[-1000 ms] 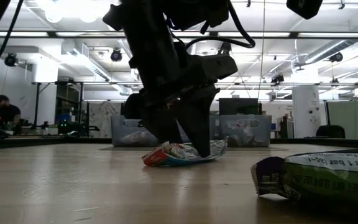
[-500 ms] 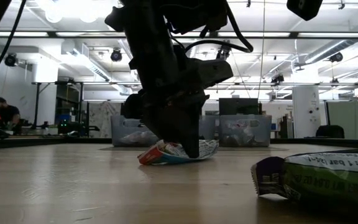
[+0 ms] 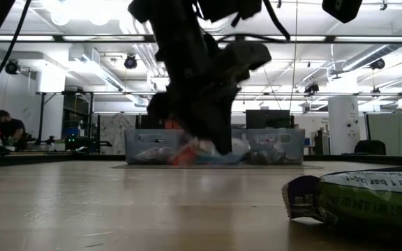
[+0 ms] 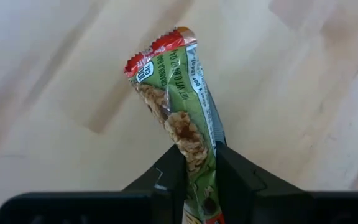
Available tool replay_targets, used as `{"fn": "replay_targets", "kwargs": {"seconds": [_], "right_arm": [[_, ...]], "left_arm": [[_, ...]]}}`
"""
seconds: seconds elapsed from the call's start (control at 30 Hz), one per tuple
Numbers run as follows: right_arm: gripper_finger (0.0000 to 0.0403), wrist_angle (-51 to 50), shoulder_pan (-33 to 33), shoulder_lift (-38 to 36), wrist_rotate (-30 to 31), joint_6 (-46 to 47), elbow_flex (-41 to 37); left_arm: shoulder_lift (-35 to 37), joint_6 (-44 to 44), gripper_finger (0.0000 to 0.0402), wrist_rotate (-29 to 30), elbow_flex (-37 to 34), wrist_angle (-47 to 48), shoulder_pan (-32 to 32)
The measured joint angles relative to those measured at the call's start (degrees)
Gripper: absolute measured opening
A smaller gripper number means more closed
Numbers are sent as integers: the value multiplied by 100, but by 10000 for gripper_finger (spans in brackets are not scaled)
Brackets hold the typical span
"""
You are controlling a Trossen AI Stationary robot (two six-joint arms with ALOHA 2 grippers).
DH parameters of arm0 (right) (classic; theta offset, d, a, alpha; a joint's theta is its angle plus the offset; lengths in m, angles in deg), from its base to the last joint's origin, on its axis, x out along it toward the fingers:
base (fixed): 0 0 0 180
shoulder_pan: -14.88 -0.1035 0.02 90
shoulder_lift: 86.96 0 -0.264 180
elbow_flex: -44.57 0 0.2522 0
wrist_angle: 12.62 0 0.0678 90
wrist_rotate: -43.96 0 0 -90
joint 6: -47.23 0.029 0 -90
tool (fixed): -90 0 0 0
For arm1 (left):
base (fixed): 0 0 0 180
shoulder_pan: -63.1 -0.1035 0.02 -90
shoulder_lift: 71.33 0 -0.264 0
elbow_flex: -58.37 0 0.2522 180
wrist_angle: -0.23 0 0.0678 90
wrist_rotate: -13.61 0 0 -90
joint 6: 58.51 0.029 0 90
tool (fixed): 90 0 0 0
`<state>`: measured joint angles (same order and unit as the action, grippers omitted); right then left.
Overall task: Pick and place Granola Bars by type
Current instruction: Put the red granola bar into the left black bin
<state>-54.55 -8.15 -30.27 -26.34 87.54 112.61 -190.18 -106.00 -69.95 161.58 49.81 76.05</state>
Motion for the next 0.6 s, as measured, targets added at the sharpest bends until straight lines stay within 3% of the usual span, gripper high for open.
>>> {"fn": "replay_targets", "kwargs": {"seconds": [0.33,0.6], "right_arm": [[8,6,2,-2,-2,0,-22],[8,7,1,-2,-2,22,-31]], "left_arm": [[852,628,55,967,552,1408,-443],[1875,1006,55,1504,686,1667,-1487]]}}
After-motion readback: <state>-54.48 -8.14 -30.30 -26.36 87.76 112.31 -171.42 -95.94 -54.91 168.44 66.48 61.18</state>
